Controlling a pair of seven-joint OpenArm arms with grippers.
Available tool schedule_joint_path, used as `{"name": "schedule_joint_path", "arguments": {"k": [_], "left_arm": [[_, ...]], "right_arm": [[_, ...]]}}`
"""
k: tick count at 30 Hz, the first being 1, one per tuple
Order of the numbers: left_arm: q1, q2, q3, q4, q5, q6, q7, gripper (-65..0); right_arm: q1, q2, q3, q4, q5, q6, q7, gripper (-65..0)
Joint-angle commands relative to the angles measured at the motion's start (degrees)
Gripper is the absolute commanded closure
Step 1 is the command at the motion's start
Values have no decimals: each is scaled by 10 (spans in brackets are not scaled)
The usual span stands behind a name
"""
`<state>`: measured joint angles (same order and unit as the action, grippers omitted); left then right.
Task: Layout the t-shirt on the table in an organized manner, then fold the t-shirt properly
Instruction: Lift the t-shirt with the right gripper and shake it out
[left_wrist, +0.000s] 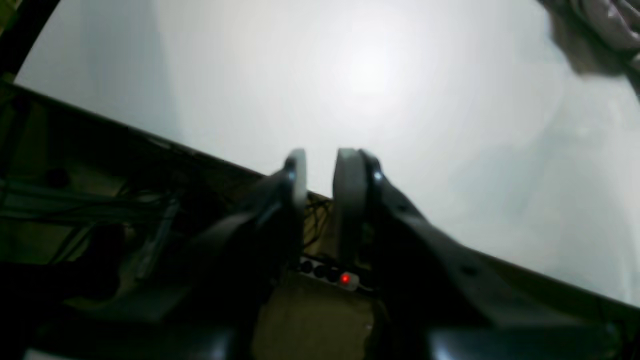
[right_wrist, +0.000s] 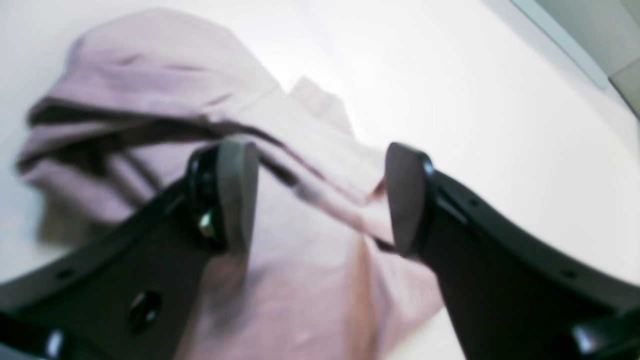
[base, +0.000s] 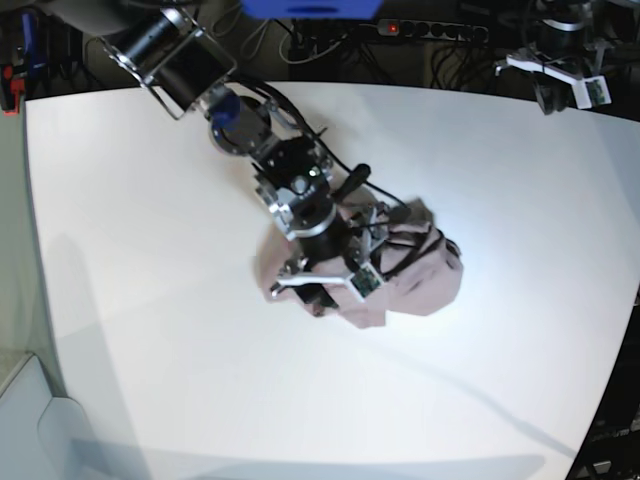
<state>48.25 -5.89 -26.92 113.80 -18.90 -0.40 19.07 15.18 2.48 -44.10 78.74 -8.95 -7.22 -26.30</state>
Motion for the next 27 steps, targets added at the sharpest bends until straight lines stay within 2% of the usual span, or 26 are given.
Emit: {"name": "schedule_joint_path", "arguments": {"k": [1, 7, 14, 16, 18, 20, 23, 24, 27], "left_arm": [[6, -4, -3, 11, -1, 3, -13, -105], [6, -4, -3, 11, -1, 3, -13, -105], [2, -4, -3, 11, -1, 3, -13, -105], [1, -4, -3, 11, -1, 3, -13, -105], [1, -4, -3, 11, -1, 3, -13, -105], [1, -4, -3, 11, -1, 3, -13, -105], [0, -4, -3, 11, -1, 3, -13, -105], [0, -4, -3, 11, -1, 3, -13, -105], [0, -5, -3, 11, -1, 3, -13, -105]], "right_arm": [[18, -12, 4, -1, -7, -1, 15, -405], [39, -16, 2, -42, -7, -1, 17, -403], [41, -14, 2, -135, -7, -2, 90, -402], [42, -13, 4, -141, -7, -2, 103, -381], [43, -13, 4, -139, -8, -2, 110, -322], [48, -13, 4, -135, -8, -2, 108, -224], [53, -12, 5, -112, -8, -4, 104, -23], [53, -9, 6, -102, -8, -5, 104, 0], [50, 7, 18, -39, -8, -5, 103, 0]]}}
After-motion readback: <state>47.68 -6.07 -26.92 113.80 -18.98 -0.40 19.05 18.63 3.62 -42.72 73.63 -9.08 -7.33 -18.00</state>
